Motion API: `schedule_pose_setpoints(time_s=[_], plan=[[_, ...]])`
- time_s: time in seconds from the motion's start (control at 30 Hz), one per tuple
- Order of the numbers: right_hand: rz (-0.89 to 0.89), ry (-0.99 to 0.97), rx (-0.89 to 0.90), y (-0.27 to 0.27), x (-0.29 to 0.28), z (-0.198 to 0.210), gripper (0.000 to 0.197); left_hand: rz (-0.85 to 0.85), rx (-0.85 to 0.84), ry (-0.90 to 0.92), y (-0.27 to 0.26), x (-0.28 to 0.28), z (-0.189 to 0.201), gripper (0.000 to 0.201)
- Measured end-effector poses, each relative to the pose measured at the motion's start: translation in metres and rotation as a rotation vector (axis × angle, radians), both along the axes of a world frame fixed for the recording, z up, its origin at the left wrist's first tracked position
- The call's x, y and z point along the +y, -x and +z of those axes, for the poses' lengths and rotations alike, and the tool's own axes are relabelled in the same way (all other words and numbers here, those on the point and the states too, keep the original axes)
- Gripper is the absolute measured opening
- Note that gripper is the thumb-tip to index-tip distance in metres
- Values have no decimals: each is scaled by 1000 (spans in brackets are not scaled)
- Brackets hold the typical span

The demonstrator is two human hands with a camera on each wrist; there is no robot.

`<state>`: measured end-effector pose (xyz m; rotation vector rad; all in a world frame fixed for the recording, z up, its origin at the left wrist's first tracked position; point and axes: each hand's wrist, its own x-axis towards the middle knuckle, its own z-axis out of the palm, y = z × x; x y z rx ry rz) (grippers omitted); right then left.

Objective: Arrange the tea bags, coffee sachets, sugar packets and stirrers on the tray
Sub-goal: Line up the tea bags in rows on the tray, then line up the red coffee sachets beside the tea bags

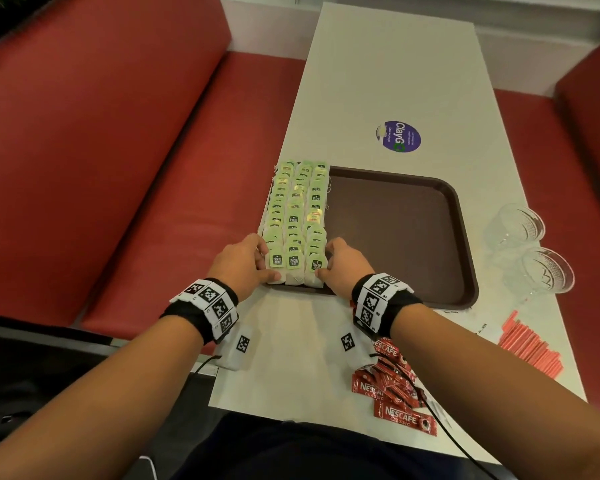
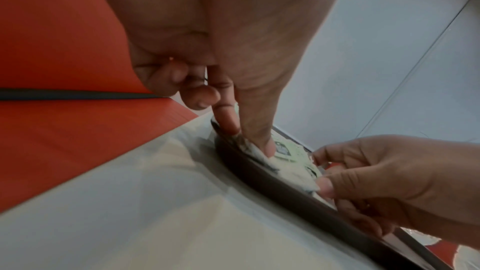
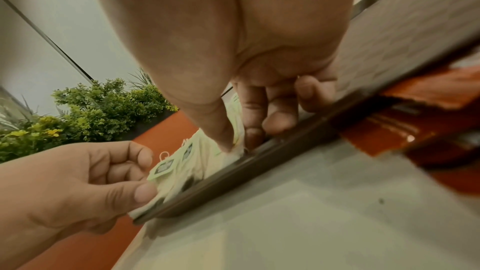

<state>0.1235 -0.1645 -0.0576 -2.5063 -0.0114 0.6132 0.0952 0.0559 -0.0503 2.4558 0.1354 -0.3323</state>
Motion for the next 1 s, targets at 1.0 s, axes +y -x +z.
schedule_pose_setpoints(time_s=[1.0], plan=[[308,59,14,53,-139,45,22,-535,-127,-135,54,-141,29,22]])
